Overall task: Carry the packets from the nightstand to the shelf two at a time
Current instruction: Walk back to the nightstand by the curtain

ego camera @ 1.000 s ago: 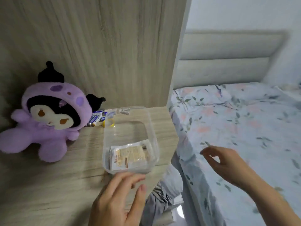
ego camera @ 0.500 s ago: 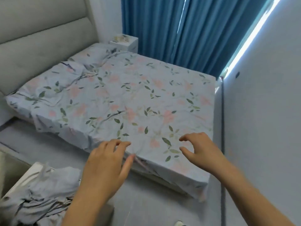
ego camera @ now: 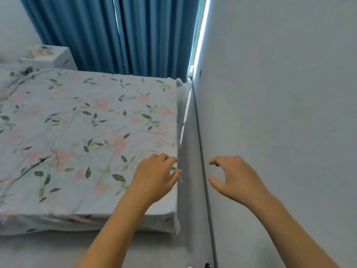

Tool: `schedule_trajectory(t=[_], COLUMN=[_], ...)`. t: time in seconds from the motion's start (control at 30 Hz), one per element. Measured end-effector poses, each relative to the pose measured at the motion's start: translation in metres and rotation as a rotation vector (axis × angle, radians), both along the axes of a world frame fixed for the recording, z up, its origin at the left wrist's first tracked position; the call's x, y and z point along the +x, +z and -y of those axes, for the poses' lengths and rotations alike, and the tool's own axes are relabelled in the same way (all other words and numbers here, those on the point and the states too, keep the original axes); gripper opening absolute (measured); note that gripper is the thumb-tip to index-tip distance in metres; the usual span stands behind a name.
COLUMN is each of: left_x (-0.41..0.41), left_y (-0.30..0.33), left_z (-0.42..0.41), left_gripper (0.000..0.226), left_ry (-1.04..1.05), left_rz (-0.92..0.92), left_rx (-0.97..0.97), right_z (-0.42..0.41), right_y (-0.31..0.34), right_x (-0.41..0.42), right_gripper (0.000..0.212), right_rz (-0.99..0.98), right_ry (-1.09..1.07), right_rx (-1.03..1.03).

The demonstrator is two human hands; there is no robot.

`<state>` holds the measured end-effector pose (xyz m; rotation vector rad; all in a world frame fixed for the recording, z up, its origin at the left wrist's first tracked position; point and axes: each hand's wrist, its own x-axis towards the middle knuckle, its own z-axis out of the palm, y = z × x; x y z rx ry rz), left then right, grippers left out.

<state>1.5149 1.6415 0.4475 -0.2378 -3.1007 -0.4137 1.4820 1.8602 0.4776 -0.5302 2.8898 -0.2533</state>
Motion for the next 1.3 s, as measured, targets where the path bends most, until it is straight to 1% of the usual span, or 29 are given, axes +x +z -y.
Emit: schedule_trajectory(t=[0.13,0.3,0.43,0.53,0.63,0.77,0.93,1.03,1.13,1.2,1.3], left_x=[-0.06,-0.125,-0.181,-0.226,-0.28,-0.369,-0.513,-0.593,-0.674,-0.726,-0.801], left_y=[-0.004,-0.005,-0.007,-0.017,-0.034,-0.051,-0.057,-0.059,-0.064,-0.072,-0.083], left_z=[-0.056,-0.086,-0.094,-0.087,-0.073,-0.047,0.015,0.049,0.073,0.084,0.091], left_gripper=[0.047,0.047,0.047,0.047,0.044,0.041,0.041,0.042,0.041,0.04,0.04], left_ry=[-0.043,-0.064,-0.072,-0.047,-0.036,-0.019,0.076,0.12,0.139,0.143,0.148], left_rz=[0.055,0.135,0.13,0.174,0.217,0.256,0.243,0.314,0.375,0.427,0.493], left_rx=[-0.047,-0.094,-0.132,-0.132,-0.115,-0.096,-0.121,-0.12,-0.123,-0.124,-0.139], right_z=[-0.052,-0.085,-0.098,-0.101,-0.098,-0.073,-0.012,0.018,0.036,0.043,0.048], right_y=[0.001,-0.004,-0.01,-0.019,-0.033,-0.047,-0.058,-0.059,-0.062,-0.065,-0.069], right_x=[-0.046,-0.103,-0.152,-0.199,-0.26,-0.37,-0.544,-0.637,-0.721,-0.774,-0.854], right_gripper=[0.052,0.052,0.053,0.051,0.052,0.053,0.054,0.056,0.054,0.049,0.043], right_rz=[0.047,0.057,0.068,0.073,0.076,0.061,0.092,0.114,0.164,0.209,0.225], right_ry=[-0.009,-0.004,-0.038,-0.068,-0.066,-0.026,0.064,0.107,0.091,0.056,-0.001], right_rx=[0.038,0.059,0.008,-0.013,0.029,0.092,0.145,0.199,0.212,0.216,0.235])
